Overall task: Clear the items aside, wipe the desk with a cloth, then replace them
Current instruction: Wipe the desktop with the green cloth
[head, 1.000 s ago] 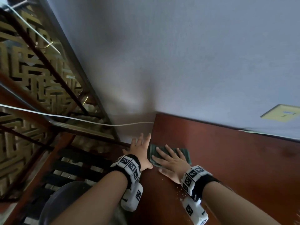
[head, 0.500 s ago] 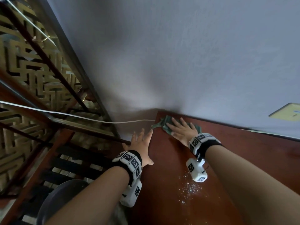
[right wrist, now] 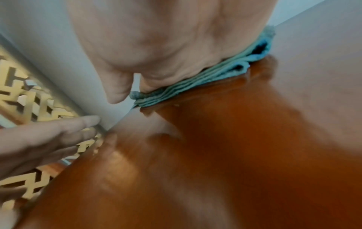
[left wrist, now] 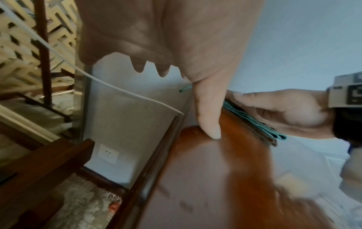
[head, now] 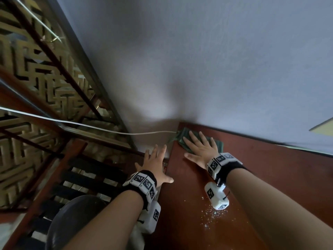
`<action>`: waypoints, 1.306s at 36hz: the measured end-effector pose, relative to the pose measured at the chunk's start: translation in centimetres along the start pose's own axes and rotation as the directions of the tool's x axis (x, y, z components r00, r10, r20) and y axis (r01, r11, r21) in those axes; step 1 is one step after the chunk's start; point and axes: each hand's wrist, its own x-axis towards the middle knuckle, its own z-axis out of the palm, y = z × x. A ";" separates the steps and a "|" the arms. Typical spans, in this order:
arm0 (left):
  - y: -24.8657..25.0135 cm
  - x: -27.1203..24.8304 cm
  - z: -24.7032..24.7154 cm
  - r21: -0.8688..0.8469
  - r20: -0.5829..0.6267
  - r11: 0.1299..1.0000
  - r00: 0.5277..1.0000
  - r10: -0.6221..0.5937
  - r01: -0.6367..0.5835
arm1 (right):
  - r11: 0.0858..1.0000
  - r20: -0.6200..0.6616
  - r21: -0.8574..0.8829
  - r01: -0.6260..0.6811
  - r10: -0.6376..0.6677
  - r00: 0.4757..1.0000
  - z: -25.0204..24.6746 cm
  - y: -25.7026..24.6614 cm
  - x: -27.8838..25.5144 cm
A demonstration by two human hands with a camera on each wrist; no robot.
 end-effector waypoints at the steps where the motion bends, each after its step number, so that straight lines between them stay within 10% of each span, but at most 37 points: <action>1: -0.2 -0.3 0.4 -0.005 -0.014 1.000 1.000 -0.003 0.003 | 1.000 0.002 -0.001 0.009 -0.009 1.000 0.5 -0.4 -0.6; 21: -2.7 -5.6 5.1 -0.022 -0.141 0.996 0.986 0.084 -0.088 | 0.976 -0.024 0.076 0.205 -0.204 0.979 2.7 -3.1 -8.0; 26: -2.6 -5.1 4.5 -0.039 -0.150 0.995 0.985 0.082 -0.089 | 0.929 -0.269 0.361 0.078 0.024 0.963 0.5 -2.9 -6.7; 31: -1.2 -4.3 2.9 -0.022 -0.209 0.988 0.967 0.144 -0.152 | 0.929 0.057 0.369 0.034 -0.059 0.997 -0.8 -4.0 -6.2; 35: 0.7 -3.7 1.5 0.018 -0.266 0.952 0.916 0.300 -0.307 | 0.765 -0.082 0.643 -0.024 0.100 0.992 -1.1 -1.7 -7.2; 38: 2.7 -2.8 0.7 0.112 -0.266 0.896 0.855 0.444 -0.430 | 0.855 -0.254 0.509 -0.099 0.259 0.932 -0.7 2.2 -7.6; 43: 6.0 -0.9 0.6 0.289 -0.152 0.838 0.842 0.518 -0.463 | 0.906 -0.118 0.212 -0.366 0.395 0.911 1.2 6.3 -8.7; 47: 6.9 0.0 0.4 0.399 -0.106 0.811 0.856 0.505 -0.429 | 0.969 -0.358 0.160 -0.188 0.235 0.904 2.4 5.5 -10.6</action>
